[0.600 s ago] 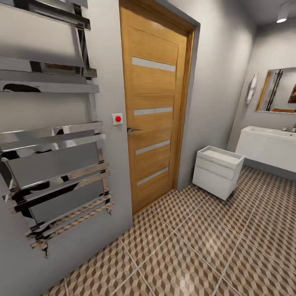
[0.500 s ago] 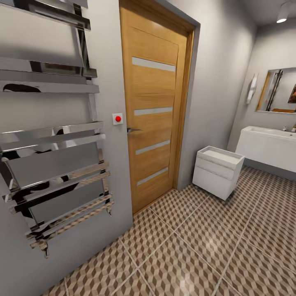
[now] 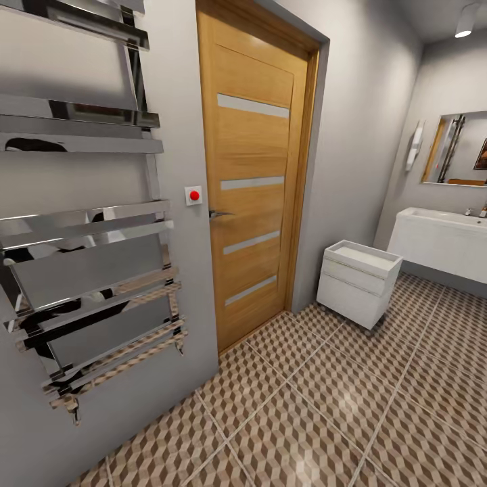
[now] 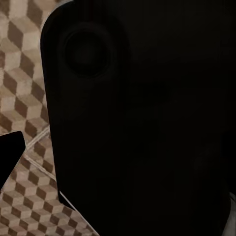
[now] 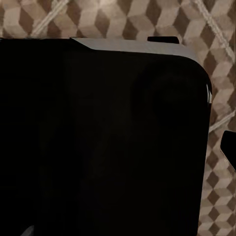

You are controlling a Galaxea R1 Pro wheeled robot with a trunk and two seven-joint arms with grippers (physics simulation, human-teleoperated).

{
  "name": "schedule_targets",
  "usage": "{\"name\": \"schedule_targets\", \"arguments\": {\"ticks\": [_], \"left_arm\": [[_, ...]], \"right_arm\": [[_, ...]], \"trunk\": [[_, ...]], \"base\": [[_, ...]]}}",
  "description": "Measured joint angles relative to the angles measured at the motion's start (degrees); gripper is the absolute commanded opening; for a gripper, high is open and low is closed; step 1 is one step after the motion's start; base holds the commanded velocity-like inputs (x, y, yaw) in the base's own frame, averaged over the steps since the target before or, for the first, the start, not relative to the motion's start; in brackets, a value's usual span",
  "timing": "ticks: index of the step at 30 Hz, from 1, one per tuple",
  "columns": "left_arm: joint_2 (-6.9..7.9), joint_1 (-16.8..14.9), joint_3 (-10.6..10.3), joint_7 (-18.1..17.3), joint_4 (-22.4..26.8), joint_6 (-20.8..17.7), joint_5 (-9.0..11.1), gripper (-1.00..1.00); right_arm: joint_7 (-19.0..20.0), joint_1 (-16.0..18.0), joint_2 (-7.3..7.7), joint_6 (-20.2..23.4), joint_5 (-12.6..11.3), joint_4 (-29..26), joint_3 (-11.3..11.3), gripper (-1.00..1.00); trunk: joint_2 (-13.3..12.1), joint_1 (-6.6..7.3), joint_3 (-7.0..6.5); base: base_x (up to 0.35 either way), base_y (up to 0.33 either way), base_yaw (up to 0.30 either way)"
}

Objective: Take the four mousetraps from the cabinet in the bathroom and place them on the bathroom floor. Make sure all four end up on the same floor surface, and ensure that at least two of them are either under or directly next to the same bathroom sink.

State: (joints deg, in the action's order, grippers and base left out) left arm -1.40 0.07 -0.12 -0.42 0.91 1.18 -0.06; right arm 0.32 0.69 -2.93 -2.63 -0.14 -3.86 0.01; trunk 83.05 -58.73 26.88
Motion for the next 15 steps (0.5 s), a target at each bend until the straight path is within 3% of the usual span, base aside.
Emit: {"name": "schedule_targets", "arguments": {"ticks": [6,15], "left_arm": [[0.22,0.00,0.03,0.11,0.50,0.87,-0.01,1.00],[1.95,0.00,0.21,0.49,3.24,3.76,-0.07,1.00]], "right_arm": [[-0.20,0.06,-0.01,-1.93,0.04,-1.20,-0.01,1.00],[-0.27,0.08,0.36,-4.12,0.18,-3.34,-0.02,1.00]], "trunk": [[0.00,0.00,0.00],[0.00,0.00,0.00]], "base": [[0.000,0.000,0.000],[0.000,0.000,0.000]]}}
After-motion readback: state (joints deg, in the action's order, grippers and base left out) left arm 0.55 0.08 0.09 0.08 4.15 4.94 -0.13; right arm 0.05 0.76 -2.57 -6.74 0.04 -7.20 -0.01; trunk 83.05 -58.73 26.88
